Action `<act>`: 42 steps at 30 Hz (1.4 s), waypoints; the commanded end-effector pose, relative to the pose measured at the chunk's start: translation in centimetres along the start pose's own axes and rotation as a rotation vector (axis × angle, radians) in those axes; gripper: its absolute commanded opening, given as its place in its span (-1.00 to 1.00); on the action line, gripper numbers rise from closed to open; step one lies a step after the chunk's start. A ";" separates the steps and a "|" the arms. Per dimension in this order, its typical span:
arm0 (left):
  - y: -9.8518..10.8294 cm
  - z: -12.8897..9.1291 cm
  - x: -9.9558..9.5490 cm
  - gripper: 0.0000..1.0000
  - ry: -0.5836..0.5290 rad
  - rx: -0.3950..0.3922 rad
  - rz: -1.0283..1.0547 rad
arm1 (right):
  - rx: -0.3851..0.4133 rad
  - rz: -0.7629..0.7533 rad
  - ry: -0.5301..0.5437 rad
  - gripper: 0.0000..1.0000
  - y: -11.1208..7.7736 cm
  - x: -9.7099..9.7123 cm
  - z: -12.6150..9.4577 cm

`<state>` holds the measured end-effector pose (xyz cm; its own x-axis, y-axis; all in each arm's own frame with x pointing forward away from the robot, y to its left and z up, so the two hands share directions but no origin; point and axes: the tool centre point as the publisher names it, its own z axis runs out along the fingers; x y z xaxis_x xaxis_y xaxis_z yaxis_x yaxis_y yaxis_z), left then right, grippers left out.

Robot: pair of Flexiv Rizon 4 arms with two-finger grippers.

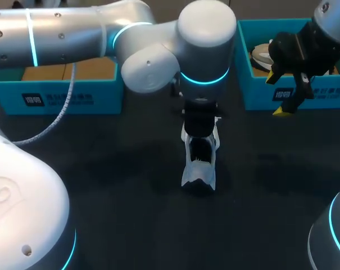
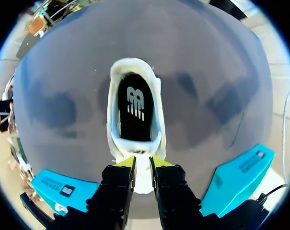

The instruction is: Take the shoe out of the shoebox, open the shoe tongue, remove and reinsert the insole, then place the shoe into the shoebox

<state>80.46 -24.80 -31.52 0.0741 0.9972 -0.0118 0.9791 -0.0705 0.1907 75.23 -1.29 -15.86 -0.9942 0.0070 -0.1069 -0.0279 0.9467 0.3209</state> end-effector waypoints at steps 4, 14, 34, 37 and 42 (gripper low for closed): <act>-1.8 0.9 -0.2 -0.51 0.005 -0.005 -0.100 | 0.003 0.000 0.002 1.00 0.0 -0.1 0.1; -1.6 -0.1 0.2 -0.46 0.003 0.004 -0.191 | 0.003 0.000 0.002 1.00 0.0 -0.1 0.1; -3.1 -3.5 4.0 0.07 0.050 0.011 -0.623 | 0.003 0.000 0.002 1.00 0.0 -0.1 0.1; -3.2 -3.9 5.0 0.02 0.037 0.019 -0.689 | 0.003 0.000 0.002 1.00 0.0 -0.1 0.1; -4.0 -4.3 6.6 0.29 0.024 0.029 -0.779 | 0.003 0.000 0.002 1.00 0.0 -0.1 0.1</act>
<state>76.83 -19.51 -28.42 -0.6413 0.7636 -0.0746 0.7539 0.6453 0.1234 75.23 -1.29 -15.86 -0.9942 0.0070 -0.1069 -0.0278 0.9467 0.3208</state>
